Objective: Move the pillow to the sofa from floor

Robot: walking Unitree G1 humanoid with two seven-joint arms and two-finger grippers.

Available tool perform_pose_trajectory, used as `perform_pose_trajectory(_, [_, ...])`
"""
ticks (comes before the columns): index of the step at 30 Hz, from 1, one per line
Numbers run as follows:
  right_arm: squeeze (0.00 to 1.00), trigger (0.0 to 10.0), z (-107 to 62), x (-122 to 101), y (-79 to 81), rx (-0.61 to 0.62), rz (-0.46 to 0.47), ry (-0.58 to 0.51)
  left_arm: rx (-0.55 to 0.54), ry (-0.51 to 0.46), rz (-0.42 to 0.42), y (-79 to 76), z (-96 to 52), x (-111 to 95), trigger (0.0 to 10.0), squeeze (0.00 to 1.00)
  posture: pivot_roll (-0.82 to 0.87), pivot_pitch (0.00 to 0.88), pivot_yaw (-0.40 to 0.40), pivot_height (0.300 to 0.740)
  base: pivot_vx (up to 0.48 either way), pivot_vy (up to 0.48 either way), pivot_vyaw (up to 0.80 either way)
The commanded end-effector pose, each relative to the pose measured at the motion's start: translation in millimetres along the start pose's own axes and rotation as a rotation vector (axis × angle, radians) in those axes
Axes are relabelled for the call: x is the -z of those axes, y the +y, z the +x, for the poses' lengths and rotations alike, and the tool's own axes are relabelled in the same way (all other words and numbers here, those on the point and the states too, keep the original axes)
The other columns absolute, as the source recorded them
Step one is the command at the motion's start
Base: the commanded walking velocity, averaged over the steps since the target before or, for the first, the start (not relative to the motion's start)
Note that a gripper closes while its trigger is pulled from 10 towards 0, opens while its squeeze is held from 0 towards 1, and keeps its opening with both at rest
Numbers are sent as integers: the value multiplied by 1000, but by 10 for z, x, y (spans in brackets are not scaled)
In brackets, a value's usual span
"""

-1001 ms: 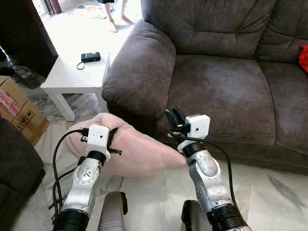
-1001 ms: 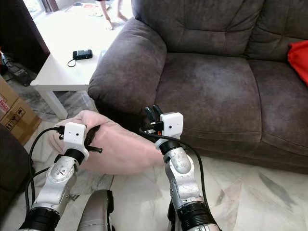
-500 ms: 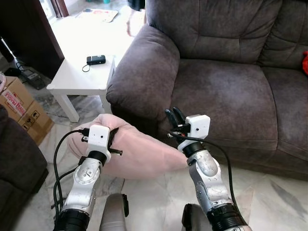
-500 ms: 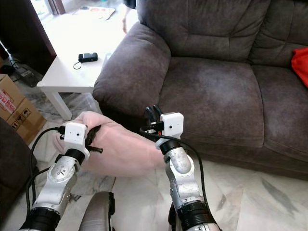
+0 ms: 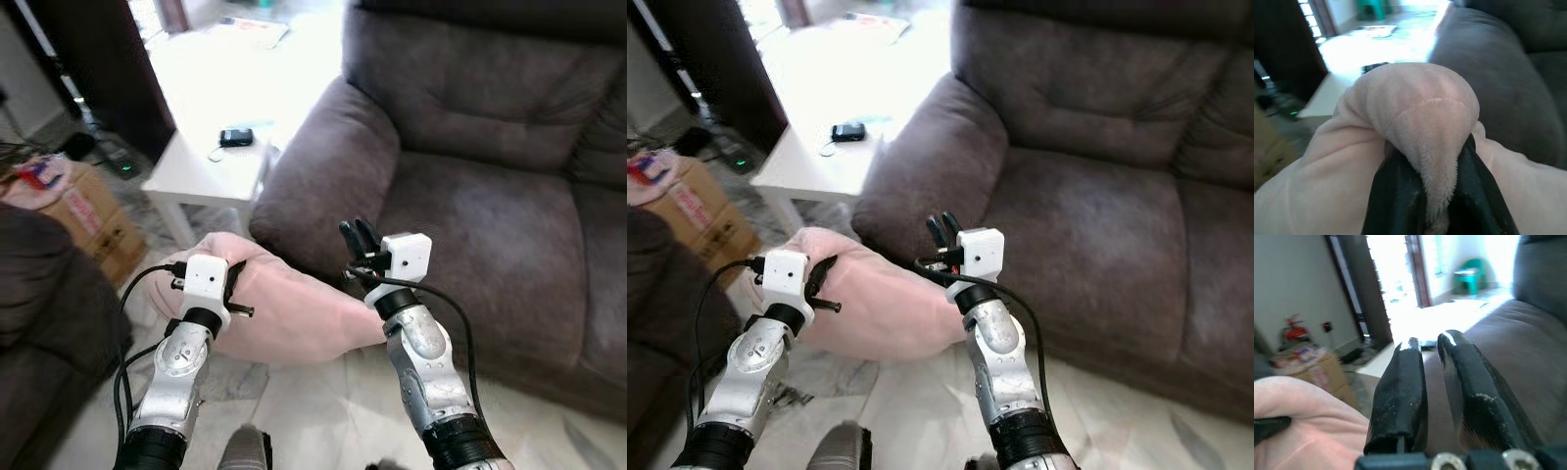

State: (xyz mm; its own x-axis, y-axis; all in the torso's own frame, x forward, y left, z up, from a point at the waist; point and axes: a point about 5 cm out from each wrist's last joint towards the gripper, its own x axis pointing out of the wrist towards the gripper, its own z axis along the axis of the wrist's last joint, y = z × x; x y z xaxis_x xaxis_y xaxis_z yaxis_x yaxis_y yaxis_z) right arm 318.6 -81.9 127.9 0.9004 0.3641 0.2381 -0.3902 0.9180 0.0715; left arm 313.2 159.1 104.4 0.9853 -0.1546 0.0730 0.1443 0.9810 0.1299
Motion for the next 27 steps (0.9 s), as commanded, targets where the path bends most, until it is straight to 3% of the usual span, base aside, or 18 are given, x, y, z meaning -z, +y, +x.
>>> perform_pose_trajectory(1, [0,10000,1,11,30,-6,16,0,-9,-91,6,41,46,-195,10000,0,158,72,3,736,0,0,0])
perform_pose_trajectory(27, [0,10000,21,-3,30,8,21,-15,18,-101,-15,-10,53,-240,10000,0,167,69,11,736,0,0,0])
